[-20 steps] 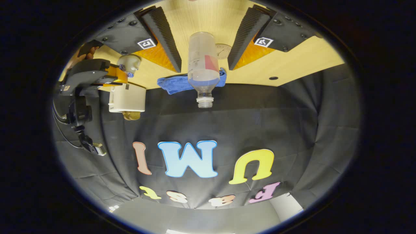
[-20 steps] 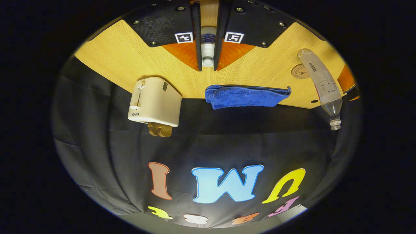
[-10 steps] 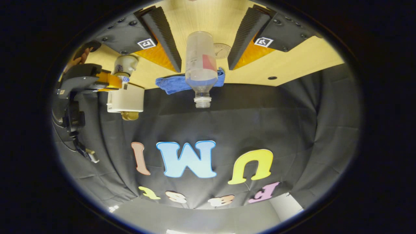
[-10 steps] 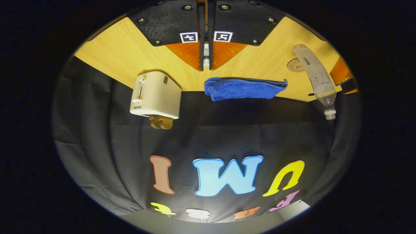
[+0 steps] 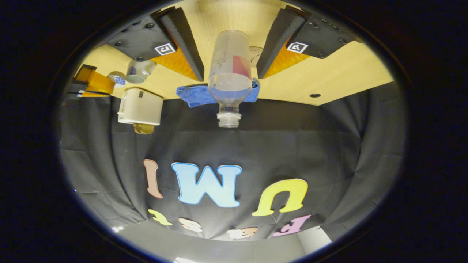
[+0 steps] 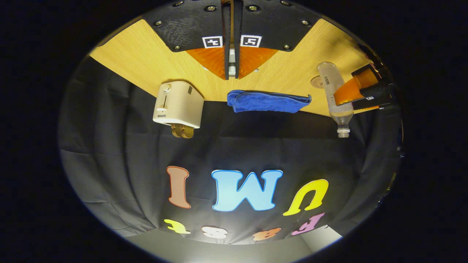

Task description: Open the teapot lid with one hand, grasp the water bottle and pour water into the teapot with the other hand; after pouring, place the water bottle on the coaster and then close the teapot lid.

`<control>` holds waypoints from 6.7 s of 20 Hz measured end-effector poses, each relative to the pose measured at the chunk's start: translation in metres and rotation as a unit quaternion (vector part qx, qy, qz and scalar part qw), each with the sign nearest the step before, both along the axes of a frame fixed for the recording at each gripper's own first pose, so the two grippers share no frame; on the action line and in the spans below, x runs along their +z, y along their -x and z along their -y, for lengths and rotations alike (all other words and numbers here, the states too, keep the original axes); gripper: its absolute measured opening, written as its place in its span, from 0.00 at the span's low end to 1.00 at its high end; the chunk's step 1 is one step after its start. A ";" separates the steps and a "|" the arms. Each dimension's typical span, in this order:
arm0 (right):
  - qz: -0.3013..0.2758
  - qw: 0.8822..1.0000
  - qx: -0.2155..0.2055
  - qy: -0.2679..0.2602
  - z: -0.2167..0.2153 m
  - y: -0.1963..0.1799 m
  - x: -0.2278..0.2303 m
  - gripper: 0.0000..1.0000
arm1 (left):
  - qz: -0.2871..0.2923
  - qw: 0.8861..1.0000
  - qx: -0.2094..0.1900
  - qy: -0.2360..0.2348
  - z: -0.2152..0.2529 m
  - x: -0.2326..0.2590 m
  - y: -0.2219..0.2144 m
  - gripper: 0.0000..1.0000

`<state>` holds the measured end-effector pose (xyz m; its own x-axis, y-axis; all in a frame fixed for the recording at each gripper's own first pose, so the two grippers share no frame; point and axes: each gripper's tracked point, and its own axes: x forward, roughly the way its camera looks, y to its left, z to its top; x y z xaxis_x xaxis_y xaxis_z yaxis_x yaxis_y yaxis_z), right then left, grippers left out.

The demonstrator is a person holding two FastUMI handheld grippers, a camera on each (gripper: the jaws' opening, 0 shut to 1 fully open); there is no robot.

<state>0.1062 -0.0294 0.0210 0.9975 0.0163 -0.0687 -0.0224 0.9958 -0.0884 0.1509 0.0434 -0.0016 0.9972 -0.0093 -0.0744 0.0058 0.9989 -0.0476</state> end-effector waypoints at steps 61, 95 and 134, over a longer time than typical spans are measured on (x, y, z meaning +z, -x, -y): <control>-0.027 0.997 0.018 -0.066 0.026 0.166 -0.039 0.04 | -0.048 0.716 -0.116 -0.687 0.154 -0.019 -0.085 0.87; -0.024 0.997 0.020 -0.076 0.032 0.169 -0.039 0.04 | -0.021 0.522 -0.127 -0.843 0.171 0.001 -0.083 0.87; -0.015 0.996 0.026 -0.081 0.031 0.167 -0.031 0.04 | -0.016 0.652 -0.169 -0.739 0.172 -0.025 -0.075 0.87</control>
<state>-0.0607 -0.0605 -0.0101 0.9926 0.0810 -0.0902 -0.0744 0.9944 0.0747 0.2262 -0.1282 -0.0267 0.9544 -0.1227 -0.2723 0.2605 -0.1039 0.9598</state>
